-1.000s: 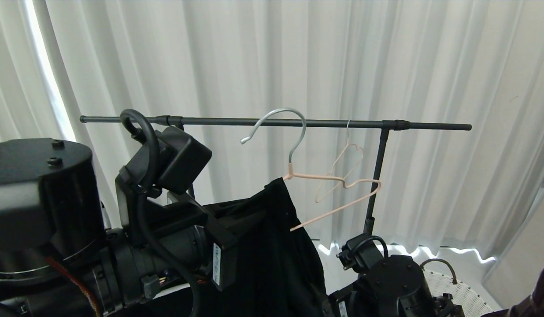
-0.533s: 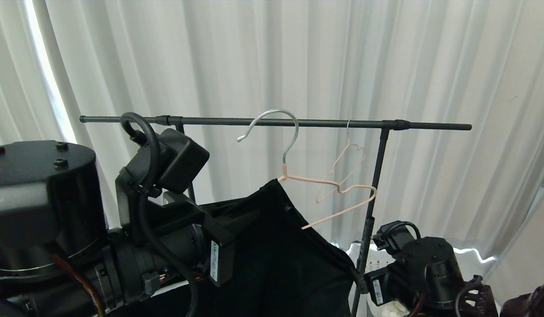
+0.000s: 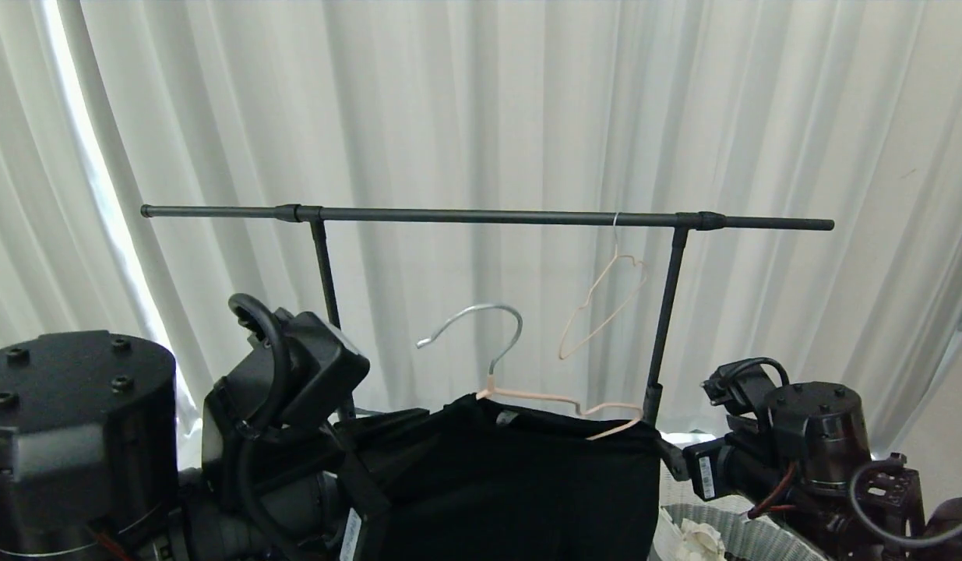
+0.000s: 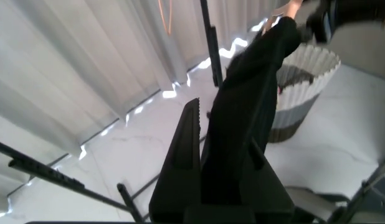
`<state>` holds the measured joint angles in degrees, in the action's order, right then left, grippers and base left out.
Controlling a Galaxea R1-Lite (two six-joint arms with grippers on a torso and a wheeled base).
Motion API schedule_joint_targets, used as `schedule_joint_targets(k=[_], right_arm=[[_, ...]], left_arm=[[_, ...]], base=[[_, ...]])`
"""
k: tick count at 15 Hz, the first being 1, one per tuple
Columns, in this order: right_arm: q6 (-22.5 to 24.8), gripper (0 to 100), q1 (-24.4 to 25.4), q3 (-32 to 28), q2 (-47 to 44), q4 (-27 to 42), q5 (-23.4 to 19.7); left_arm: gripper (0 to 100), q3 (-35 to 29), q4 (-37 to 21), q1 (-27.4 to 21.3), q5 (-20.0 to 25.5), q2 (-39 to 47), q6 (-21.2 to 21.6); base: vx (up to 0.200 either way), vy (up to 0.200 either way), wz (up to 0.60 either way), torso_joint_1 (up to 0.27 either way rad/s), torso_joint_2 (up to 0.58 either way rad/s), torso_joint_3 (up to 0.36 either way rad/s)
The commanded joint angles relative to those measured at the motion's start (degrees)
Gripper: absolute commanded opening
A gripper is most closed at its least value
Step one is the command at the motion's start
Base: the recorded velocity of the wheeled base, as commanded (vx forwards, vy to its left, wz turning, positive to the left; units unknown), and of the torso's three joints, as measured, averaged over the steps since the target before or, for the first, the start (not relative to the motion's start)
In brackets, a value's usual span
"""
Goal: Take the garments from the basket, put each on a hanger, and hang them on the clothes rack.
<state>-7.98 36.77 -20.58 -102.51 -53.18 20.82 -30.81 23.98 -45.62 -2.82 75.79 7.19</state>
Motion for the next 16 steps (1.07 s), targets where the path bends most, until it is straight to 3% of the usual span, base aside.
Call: schedule_joint_targets(k=[1, 7, 10, 11, 14, 16], right_arm=[[0.6, 100, -1.0, -0.1, 1.7, -0.1, -0.8], [4.0, 100, -3.0, -0.3, 8.1, -0.1, -6.7], [4.7, 100, -3.3, -0.2, 12.6, 0.1, -13.8], [6.1, 100, -3.6, -0.3, 14.8, 1.5, -18.4], [9.4, 100, -5.0, -2.5, 19.6, 8.6, -28.0], [9.9, 100, -5.0, -5.4, 22.5, 15.7, -30.7]], left_arm=[[0, 2.5, -0.1, 0.0, 0.6, -0.2, 0.0], [0, 4.3, -0.1, 0.1, 1.9, 5.4, -0.4], [0, 3.9, 1.2, 0.1, 2.0, 6.4, -0.9], [0, 4.0, 3.4, 0.0, 2.1, 6.4, -1.7], [0, 4.1, 4.1, 0.0, 2.4, 5.9, -2.6], [0, 4.1, 5.5, 0.0, 2.6, 5.9, -2.6]], base=[[0.000, 0.000, 0.00, 0.000, 0.00, 0.000], [0.000, 0.000, 0.00, 0.000, 0.00, 0.000], [0.000, 0.000, 0.00, 0.000, 0.00, 0.000], [0.000, 0.000, 0.00, 0.000, 0.00, 0.000], [0.000, 0.000, 0.00, 0.000, 0.00, 0.000], [0.000, 0.000, 0.00, 0.000, 0.00, 0.000]])
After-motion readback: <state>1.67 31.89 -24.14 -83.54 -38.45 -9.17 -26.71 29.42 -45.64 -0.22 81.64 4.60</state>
